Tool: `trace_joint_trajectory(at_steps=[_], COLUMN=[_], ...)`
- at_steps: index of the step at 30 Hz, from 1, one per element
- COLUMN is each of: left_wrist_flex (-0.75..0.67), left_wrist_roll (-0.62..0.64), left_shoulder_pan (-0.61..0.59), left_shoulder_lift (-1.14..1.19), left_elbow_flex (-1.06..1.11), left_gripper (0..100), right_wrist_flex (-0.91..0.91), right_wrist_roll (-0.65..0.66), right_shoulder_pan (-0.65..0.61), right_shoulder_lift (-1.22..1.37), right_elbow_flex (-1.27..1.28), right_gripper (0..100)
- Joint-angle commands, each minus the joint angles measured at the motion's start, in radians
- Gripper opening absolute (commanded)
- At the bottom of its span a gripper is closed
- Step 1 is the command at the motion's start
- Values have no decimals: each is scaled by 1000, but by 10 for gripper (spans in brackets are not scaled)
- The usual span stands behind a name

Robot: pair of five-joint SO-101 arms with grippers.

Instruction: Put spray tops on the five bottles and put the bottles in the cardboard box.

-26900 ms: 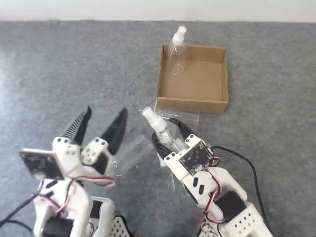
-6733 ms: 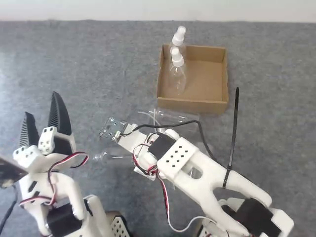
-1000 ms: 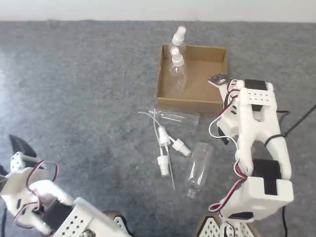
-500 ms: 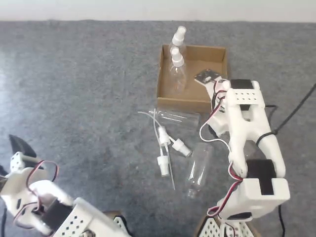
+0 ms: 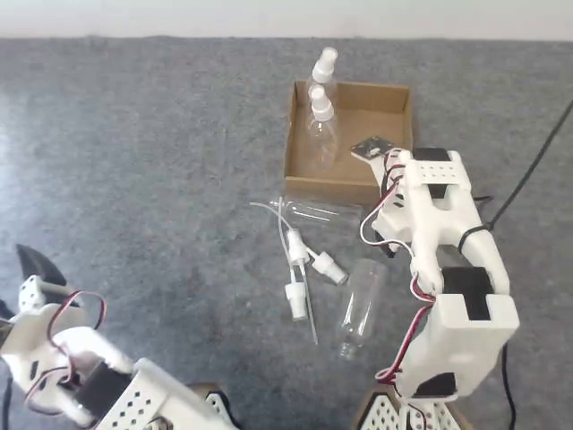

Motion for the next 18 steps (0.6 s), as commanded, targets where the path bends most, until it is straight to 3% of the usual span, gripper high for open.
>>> trace_joint_trajectory(at_steps=[1, 9, 18], left_wrist_flex=[-28, -32, -32], left_wrist_roll=[8, 8, 8], left_shoulder_pan=[0, 2, 2], left_shoulder_lift=[-3, -3, -3], left_elbow_flex=[-8, -1, -1], left_gripper=[269, 269, 269], right_wrist_flex=[-8, -5, -7], right_wrist_roll=[0, 75, 52], right_shoulder_pan=[5, 8, 15], right_shoulder_lift=[-10, -8, -8], right_elbow_flex=[-61, -49, -41], right_gripper=[242, 241, 241])
